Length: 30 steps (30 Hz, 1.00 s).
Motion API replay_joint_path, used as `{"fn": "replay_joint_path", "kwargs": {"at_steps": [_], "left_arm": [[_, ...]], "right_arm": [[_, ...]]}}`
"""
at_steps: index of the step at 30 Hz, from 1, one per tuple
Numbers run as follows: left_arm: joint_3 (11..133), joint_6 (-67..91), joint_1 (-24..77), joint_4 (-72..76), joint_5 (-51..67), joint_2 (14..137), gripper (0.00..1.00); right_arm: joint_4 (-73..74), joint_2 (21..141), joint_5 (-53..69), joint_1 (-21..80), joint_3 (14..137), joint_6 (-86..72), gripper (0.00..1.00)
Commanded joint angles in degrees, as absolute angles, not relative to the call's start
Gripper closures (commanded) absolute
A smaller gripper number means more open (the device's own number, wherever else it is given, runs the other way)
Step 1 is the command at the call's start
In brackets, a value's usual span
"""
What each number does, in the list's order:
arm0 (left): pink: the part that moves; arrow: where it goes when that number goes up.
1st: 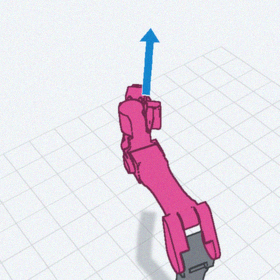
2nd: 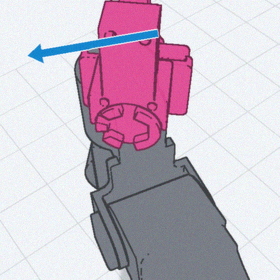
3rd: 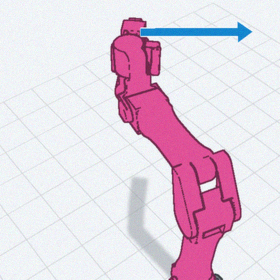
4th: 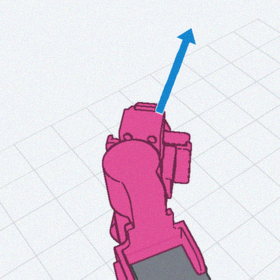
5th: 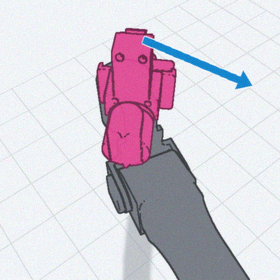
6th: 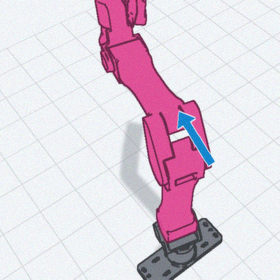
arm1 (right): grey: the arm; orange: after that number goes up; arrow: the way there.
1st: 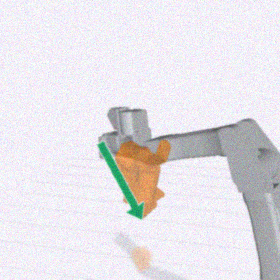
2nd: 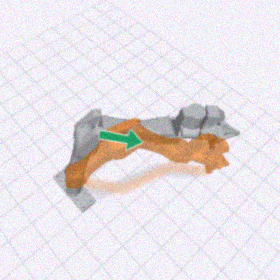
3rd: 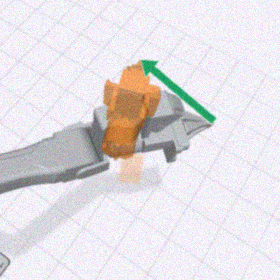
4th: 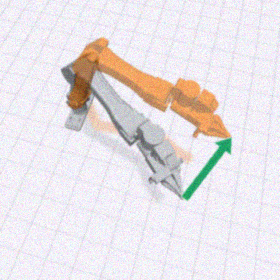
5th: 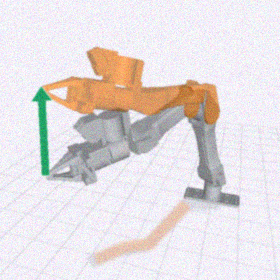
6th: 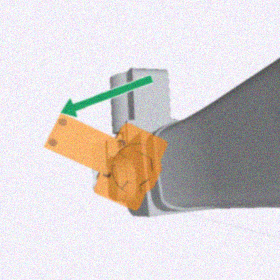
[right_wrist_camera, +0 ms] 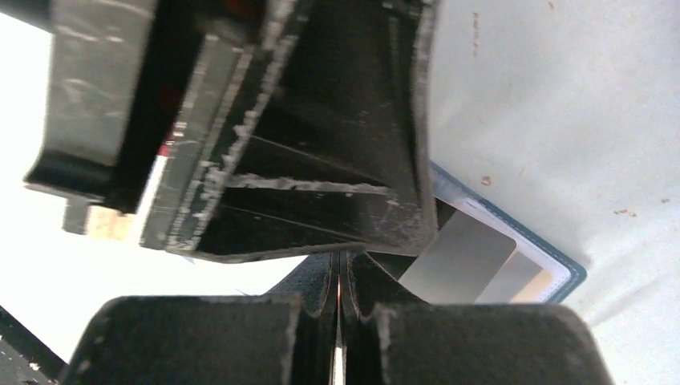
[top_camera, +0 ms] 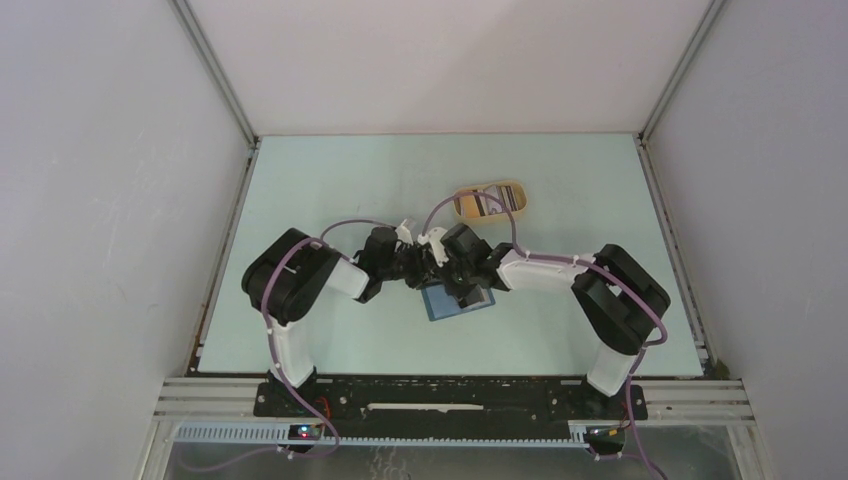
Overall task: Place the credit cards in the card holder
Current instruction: Insert the credit card into the card holder.
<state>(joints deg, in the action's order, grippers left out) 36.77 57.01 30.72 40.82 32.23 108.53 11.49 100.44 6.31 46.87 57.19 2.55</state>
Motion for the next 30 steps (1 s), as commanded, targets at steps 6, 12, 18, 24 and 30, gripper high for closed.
{"fn": "replay_joint_path", "kwargs": {"at_steps": [6, 12, 18, 24, 30], "left_arm": [[34.9, 54.9, 29.7, 36.8, 29.8, 111.1, 0.59], [35.1, 54.9, 29.6, 36.7, 29.7, 111.2, 0.59], [35.1, 54.4, 29.5, 36.3, 29.6, 109.0, 0.58], [34.9, 52.4, 29.5, 35.5, 29.0, 100.9, 0.53], [32.0, 45.5, 29.5, 28.9, 23.6, 87.6, 0.51]], "right_arm": [[15.1, 98.4, 1.8, 42.7, 57.7, 2.4, 1.0], [15.6, 97.7, 1.5, 40.8, 57.4, 2.5, 1.0], [15.7, 95.6, 7.4, 38.8, 57.5, 2.7, 1.0], [20.4, 89.9, 28.9, 32.7, 58.9, 10.8, 0.92], [23.5, 87.4, 39.5, 24.0, 59.6, 15.2, 0.77]]}}
